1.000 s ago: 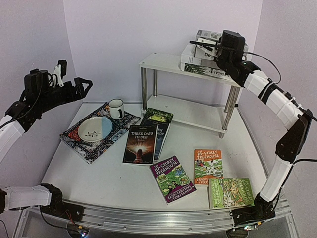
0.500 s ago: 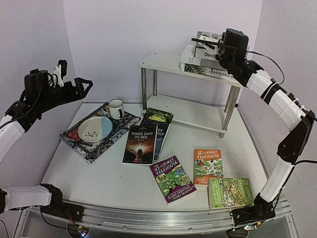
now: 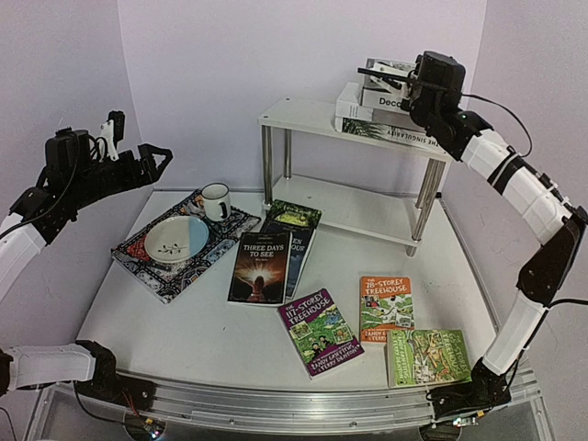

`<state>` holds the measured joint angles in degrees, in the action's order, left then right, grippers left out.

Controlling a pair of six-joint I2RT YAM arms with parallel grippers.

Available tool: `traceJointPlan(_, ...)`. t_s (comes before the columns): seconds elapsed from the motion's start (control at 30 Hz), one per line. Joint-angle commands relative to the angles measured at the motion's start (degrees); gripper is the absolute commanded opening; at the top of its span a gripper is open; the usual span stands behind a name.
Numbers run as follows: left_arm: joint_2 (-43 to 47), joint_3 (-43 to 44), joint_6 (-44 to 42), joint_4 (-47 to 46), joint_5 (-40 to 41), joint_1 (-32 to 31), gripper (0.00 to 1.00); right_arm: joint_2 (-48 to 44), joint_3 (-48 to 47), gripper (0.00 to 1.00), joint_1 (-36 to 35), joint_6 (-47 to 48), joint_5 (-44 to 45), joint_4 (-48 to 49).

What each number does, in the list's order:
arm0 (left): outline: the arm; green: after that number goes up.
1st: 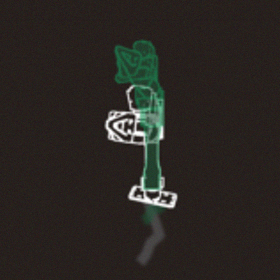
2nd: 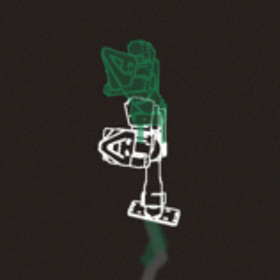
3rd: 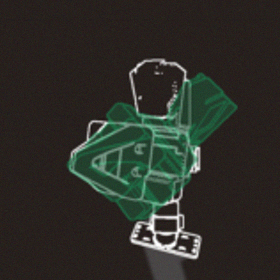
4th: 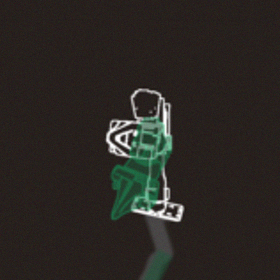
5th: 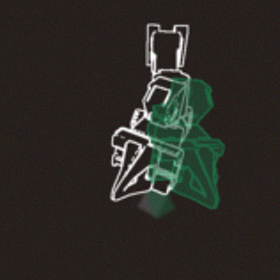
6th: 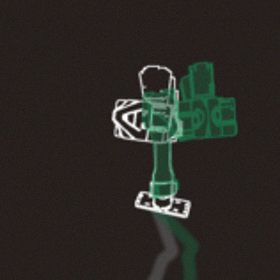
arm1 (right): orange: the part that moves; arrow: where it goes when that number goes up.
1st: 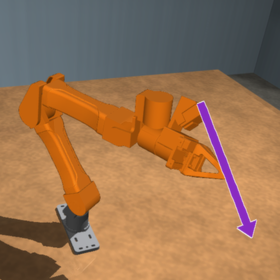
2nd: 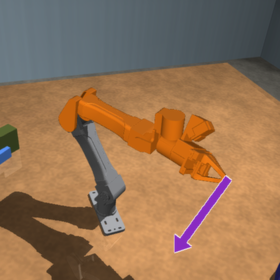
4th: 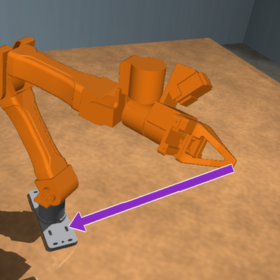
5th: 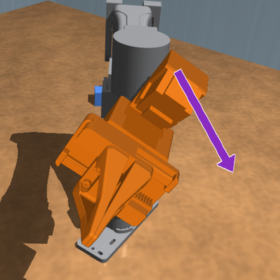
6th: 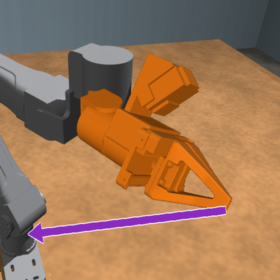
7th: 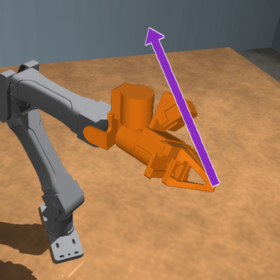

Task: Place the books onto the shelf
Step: Place the book on the book pile on the shelf, then adjust the book at the book pile on the shelf.

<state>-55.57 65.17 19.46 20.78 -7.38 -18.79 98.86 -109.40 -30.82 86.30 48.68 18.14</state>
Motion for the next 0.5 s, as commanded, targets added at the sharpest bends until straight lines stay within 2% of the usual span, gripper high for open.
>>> traceJointPlan(0.0, -0.16, 0.23, 0.05, -1.68, -0.43, 0.19, 1.00, -1.28, 0.85, 0.80, -0.27, -1.75, 1.59, -2.65)
traceJointPlan(0.47, -0.14, -0.12, 0.06, -1.66, -0.46, 0.21, 1.00, -0.75, 1.23, 0.82, -2.15, -2.43, 2.20, -3.87)
